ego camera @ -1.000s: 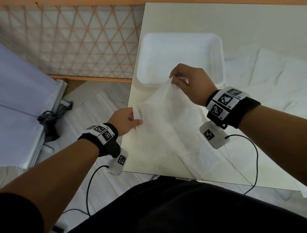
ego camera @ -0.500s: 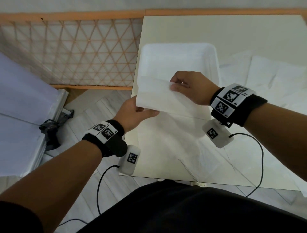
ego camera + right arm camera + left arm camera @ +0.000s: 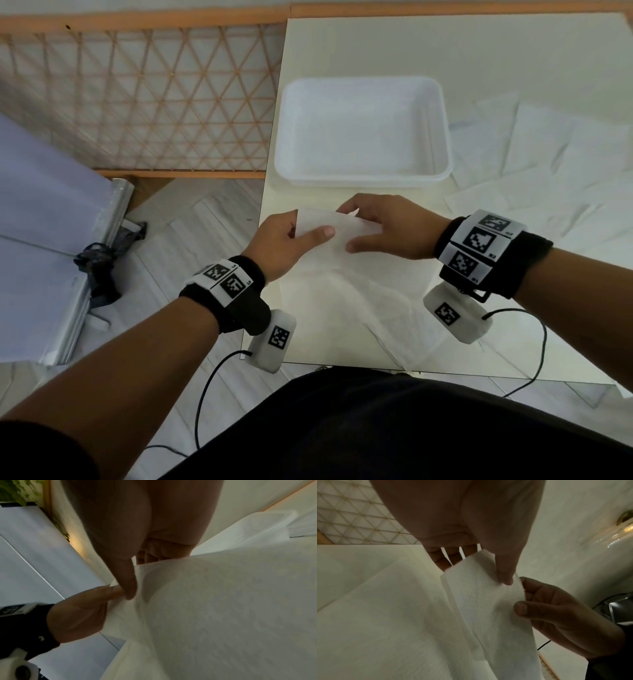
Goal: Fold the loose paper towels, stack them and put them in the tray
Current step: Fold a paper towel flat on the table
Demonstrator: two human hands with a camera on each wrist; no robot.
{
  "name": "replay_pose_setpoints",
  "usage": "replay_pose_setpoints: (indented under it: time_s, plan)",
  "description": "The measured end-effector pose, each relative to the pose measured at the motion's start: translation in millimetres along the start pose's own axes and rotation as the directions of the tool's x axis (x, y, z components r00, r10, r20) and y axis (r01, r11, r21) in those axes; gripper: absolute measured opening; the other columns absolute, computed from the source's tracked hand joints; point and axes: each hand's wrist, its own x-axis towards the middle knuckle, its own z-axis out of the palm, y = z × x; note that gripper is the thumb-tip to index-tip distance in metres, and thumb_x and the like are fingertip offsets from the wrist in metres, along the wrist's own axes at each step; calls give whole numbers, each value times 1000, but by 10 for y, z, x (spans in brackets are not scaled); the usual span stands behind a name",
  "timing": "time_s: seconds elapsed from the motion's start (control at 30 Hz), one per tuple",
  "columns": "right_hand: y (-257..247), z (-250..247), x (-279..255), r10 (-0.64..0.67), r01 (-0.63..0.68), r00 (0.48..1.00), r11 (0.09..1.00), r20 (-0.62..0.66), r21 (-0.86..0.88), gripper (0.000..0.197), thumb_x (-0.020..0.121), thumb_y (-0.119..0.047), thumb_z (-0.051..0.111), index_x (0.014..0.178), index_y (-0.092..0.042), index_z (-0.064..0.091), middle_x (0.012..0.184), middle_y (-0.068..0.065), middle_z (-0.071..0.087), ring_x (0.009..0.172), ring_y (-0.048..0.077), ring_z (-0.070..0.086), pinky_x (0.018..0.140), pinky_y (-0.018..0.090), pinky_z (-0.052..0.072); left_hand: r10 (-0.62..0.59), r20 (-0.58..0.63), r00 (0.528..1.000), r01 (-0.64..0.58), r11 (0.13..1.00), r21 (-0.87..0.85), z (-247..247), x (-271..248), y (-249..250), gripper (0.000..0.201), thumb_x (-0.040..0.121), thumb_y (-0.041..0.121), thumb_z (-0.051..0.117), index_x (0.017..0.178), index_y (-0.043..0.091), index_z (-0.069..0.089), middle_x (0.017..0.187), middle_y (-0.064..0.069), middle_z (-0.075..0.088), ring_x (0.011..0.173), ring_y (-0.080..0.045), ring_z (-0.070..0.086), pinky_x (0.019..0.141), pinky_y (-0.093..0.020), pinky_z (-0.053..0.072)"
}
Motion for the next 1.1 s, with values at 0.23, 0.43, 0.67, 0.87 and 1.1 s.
replay_pose_setpoints:
  time_s: [0.23, 0.43, 0.67, 0.87, 1.1]
  plan:
    - [94, -55, -10, 17, -20, 999, 996, 37, 85, 24, 79, -19, 75, 102, -16, 66, 87, -2, 74, 79, 13, 69, 73, 25, 54, 88, -100, 991, -77, 991, 106, -61, 137, 12, 74, 70, 46, 80, 132, 31, 41, 132, 12, 50, 122, -2, 46, 98, -19, 40]
    - [245, -33, -23, 88, -98, 993, 986, 79, 134, 25, 78, -27, 76, 100, -19, 66, 87, -2, 75, 78, 13, 70, 75, 27, 56, -54, 131, 990, 24, 976, 217, -73, 217, 68, 20, 82, 31, 74, 96, 19, 67, 87, -3, 71, 76, -14, 65, 72, -25, 50]
    - [702, 26, -214, 295, -301, 954, 940, 61, 162, 23, 79, -29, 75, 89, -9, 68, 81, 4, 72, 67, 16, 70, 66, 28, 58, -227, 78, 971, 211, 962, 176, -196, 130, -255, 23, 84, 27, 72, 99, 10, 64, 92, -15, 70, 75, -19, 69, 61, -28, 56]
    - [751, 185, -206, 372, -370, 928, 926, 5, -77, 33, 80, -43, 70, 81, -12, 59, 66, 1, 67, 58, 15, 65, 61, 27, 50, -176, -14, 984, 170, 924, 342, -68, 145, -494, 21, 85, 21, 71, 97, 6, 62, 75, -10, 56, 65, -19, 63, 59, -29, 59]
    - [634, 285, -301, 287, -372, 926, 807, -246, -459, 62, 67, -68, 67, 99, -20, 43, 82, -6, 54, 72, 18, 53, 61, 29, 38, 117, -87, 989, -35, 770, 637, -1, 134, -606, 35, 78, 28, 75, 98, 17, 50, 83, 5, 47, 72, -11, 46, 64, -24, 36]
